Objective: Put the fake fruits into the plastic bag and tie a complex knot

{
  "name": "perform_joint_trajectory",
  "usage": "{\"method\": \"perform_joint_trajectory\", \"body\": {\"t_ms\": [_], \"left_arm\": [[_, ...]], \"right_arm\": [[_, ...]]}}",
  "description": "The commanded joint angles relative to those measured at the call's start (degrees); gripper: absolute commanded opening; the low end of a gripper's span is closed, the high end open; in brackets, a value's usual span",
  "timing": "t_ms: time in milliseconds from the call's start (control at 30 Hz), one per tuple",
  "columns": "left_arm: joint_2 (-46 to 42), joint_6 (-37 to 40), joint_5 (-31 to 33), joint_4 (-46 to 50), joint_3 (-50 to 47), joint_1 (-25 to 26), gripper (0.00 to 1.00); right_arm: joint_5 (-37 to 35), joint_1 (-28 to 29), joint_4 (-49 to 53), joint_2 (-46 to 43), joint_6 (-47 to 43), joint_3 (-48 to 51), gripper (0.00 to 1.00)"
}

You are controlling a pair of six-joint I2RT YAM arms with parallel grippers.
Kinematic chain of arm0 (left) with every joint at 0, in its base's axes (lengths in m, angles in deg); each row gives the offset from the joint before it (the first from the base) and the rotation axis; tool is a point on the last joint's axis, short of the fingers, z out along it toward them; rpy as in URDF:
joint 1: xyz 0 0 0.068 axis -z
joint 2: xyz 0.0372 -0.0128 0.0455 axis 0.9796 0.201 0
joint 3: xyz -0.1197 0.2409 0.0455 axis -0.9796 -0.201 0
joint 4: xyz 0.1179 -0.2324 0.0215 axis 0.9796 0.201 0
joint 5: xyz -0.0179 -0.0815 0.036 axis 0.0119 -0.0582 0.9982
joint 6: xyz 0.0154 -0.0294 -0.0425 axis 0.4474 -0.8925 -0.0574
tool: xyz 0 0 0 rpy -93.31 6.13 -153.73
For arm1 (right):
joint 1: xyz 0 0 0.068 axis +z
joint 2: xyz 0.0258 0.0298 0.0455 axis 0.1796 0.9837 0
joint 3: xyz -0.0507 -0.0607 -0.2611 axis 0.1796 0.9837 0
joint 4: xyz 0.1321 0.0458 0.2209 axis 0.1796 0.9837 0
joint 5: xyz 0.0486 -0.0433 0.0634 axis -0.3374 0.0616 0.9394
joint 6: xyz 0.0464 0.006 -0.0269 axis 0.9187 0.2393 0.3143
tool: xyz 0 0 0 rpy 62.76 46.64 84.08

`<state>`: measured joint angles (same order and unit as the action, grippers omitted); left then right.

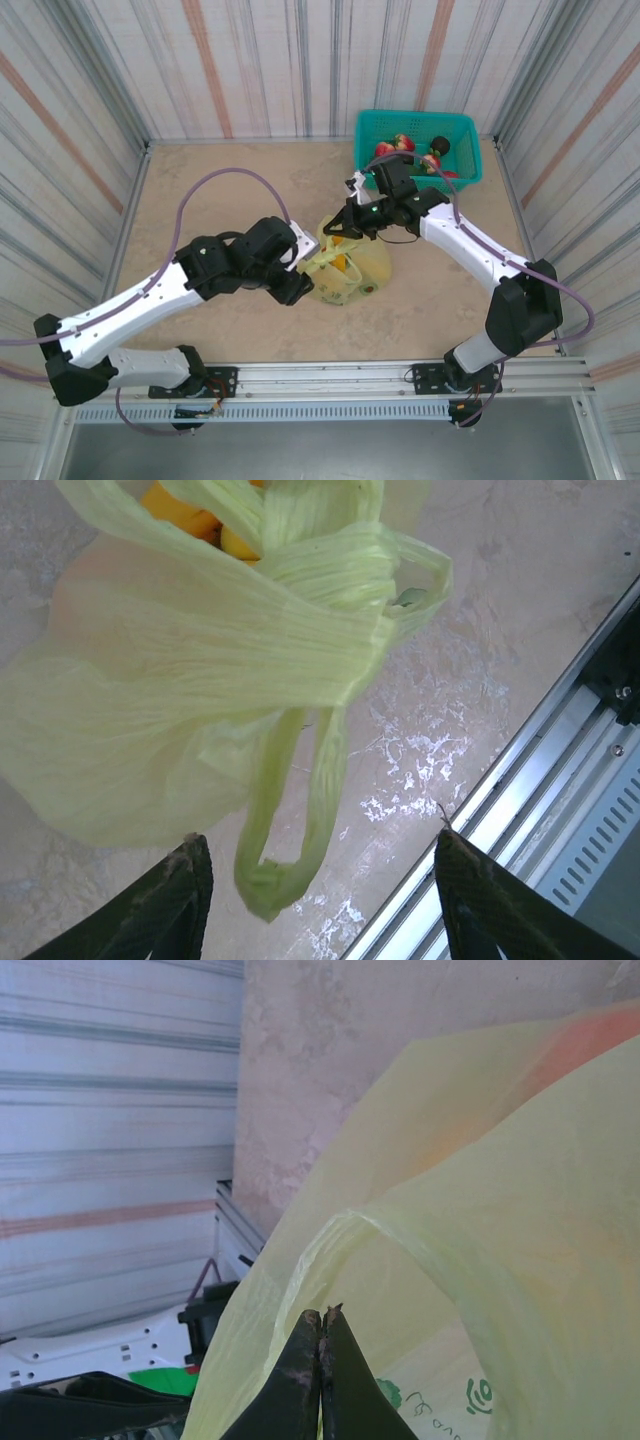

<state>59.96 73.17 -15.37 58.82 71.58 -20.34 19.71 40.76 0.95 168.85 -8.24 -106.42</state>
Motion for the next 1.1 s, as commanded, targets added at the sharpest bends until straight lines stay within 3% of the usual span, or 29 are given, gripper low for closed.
{"method": "perform_joint_trajectory", "body": {"t_ms": [0,133,433,800,1067], "left_arm": [[1.9,1.2,-0.3,-1.4,2.5,-0.4,0.59],[4.1,1.4,3.9,-1.1,4.2,-0.4,0.5],[4.5,2.3,2.9,-0.9,4.7,-0.4,0.0],[-1.6,-0.1,3.3,2.8,0.1,-0.7,0.0],[-9.7,-12.5,0.7,-0.6,-15.5,-4.4,0.0]], "right_arm": [[-0.2,0.5,-0.1,-1.1,0.3,-0.6,0.0],[-0.3,0.7,-0.1,-1.3,0.3,-0.4,0.0],[0.1,-0.8,-3.8,-3.1,3.5,1.4,0.0],[-2.1,-5.5,-1.4,-4.3,2.2,0.2,0.0],[-13.8,-11.9,3.5,-3.4,0.2,-0.5,0.0]]}}
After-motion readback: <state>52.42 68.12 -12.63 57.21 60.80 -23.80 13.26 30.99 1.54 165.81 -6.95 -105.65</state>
